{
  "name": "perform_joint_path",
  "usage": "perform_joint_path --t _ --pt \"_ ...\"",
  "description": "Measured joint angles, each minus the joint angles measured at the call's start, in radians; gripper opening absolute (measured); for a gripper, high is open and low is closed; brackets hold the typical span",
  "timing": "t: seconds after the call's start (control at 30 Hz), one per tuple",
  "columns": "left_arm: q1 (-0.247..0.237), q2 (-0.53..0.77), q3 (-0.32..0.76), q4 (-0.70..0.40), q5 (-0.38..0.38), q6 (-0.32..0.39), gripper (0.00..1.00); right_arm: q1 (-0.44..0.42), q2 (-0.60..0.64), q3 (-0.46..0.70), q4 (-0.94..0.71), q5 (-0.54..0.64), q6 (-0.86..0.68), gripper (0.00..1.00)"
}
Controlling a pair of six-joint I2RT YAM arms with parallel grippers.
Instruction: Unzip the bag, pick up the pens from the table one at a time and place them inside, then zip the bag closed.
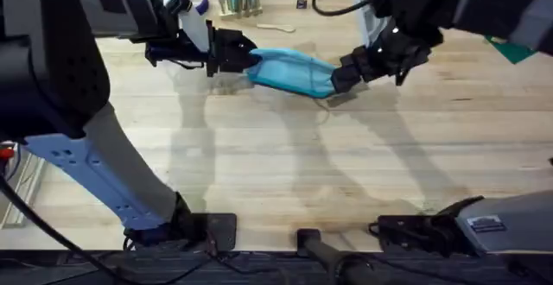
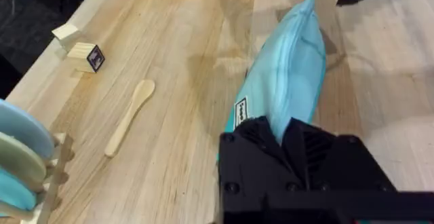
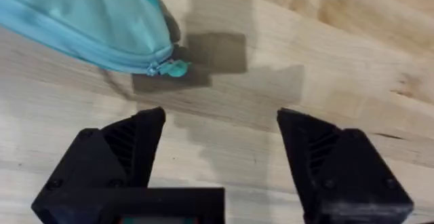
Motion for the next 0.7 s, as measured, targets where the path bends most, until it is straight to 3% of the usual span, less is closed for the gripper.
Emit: perform_joint_path --t 0.2,0.47,0.5,0.67,0.7 --pt "0.000 0.000 0.000 -0.001 0.000 0.000 0.042 0.045 -0.123 0.000 0.025 0.013 -0.029 0.998" --pt "0.000 0.000 0.000 -0.002 -0.001 0.000 0.049 0.188 -0.189 0.000 0.019 0.017 -0.293 0.998" --pt "0.000 0.000 0.000 0.000 -0.001 0.001 0.118 0.204 -0.188 0.000 0.020 0.017 -0.317 0.998" --pt "0.013 0.000 0.000 0.001 0.000 0.000 0.892 0.254 -0.189 0.000 0.022 0.017 -0.383 0.997" --pt "0.015 0.000 0.000 -0.001 0.000 -0.004 0.963 0.256 -0.188 0.000 0.022 0.017 -0.389 0.997"
